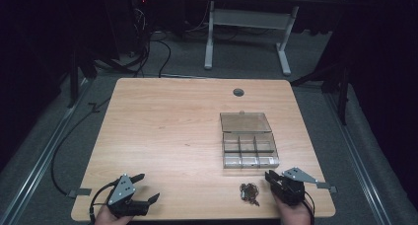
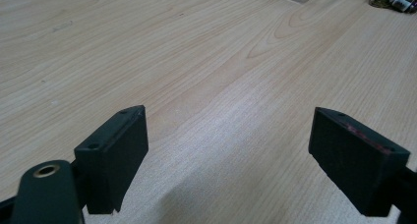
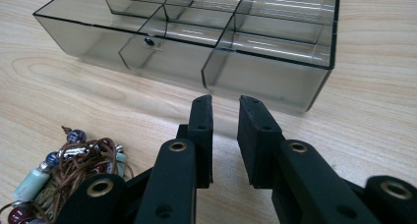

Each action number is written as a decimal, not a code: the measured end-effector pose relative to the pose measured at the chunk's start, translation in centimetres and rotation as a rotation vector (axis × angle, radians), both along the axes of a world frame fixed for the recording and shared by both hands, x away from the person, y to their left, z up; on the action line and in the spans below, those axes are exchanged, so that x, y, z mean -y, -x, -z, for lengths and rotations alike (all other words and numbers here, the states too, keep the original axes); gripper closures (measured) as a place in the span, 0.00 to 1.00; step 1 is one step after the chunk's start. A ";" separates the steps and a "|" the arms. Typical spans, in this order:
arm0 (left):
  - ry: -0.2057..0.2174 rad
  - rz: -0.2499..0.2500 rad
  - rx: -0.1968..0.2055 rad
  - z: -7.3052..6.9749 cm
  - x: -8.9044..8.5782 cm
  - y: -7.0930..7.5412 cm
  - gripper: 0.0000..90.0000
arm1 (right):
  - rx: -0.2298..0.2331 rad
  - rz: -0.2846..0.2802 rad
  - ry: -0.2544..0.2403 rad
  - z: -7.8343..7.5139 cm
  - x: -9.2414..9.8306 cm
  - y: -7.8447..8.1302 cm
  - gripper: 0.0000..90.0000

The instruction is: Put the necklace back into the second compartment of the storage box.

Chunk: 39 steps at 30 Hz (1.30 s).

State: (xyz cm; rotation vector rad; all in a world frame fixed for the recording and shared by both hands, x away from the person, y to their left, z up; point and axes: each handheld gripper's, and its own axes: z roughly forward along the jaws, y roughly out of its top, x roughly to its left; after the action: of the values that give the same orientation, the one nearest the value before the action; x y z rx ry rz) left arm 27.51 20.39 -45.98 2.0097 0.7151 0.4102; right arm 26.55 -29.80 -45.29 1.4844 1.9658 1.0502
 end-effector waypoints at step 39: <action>-0.019 0.003 0.000 0.0 0.2 0.0 0.17 | -0.061 -0.260 0.006 -0.1 -5.1 2.7 1.00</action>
State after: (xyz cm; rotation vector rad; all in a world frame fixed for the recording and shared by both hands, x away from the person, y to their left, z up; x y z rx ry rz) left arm 27.53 20.20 -45.99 2.0281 0.7099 0.4167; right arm 23.88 -24.67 -45.22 1.2956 2.2487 1.1140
